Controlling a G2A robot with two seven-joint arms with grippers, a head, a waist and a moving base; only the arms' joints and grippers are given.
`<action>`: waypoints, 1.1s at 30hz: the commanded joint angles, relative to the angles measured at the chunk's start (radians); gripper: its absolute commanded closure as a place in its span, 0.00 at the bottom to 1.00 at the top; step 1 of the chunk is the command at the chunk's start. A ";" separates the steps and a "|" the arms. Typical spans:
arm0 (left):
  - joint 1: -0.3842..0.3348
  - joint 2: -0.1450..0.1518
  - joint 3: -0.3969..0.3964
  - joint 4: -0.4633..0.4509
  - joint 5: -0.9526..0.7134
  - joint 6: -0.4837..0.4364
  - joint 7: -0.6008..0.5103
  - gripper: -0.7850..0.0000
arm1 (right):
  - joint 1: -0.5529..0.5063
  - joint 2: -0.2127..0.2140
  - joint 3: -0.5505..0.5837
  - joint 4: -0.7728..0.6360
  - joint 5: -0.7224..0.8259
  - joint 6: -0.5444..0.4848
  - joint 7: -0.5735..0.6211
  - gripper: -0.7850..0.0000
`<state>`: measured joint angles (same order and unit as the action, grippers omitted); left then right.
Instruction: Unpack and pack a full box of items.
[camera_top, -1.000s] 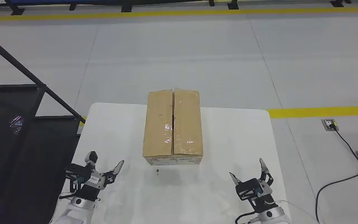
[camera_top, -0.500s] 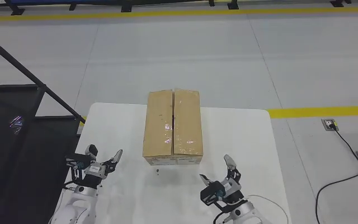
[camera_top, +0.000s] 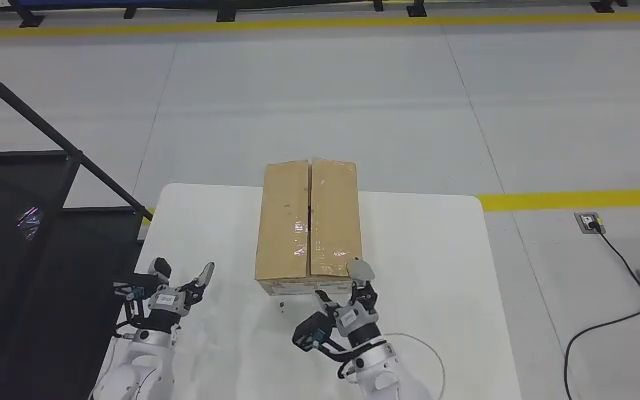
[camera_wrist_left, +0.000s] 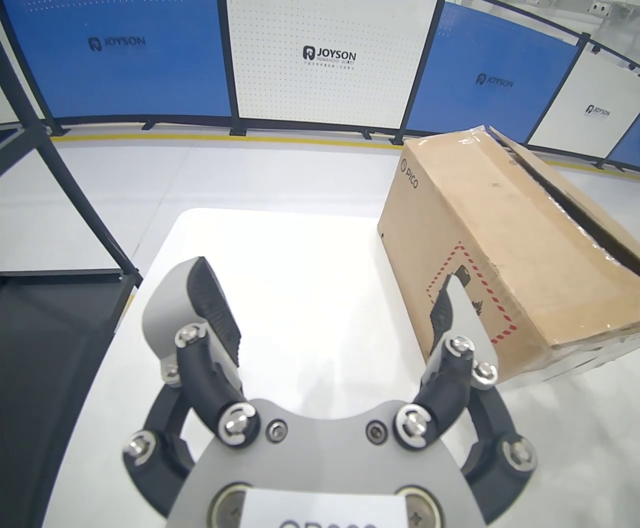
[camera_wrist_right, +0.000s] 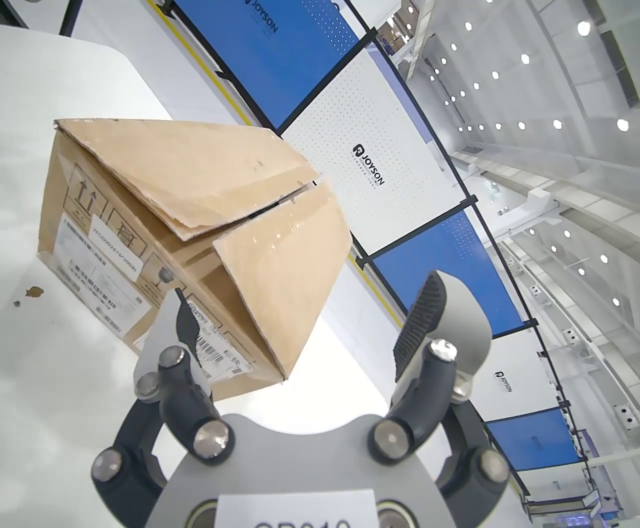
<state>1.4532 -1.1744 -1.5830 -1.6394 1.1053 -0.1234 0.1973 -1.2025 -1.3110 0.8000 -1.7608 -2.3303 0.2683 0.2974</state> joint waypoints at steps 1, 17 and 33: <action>-0.001 -0.001 -0.001 0.002 -0.007 0.001 0.001 0.00 | 0.031 -0.012 -0.015 0.030 -0.008 0.004 0.007 0.00; 0.008 -0.005 -0.010 -0.005 0.011 -0.010 0.029 0.00 | 0.116 -0.079 -0.042 0.175 -0.075 0.048 0.069 0.53; 0.020 -0.011 -0.026 0.008 0.018 0.002 0.051 0.00 | 0.067 -0.100 -0.001 0.164 -0.063 0.005 -0.006 1.00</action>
<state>1.4730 -1.1850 -1.6074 -1.6325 1.1227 -0.1208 0.2474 -1.1292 -1.4118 0.7938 -1.5925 -2.3962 0.2790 0.3023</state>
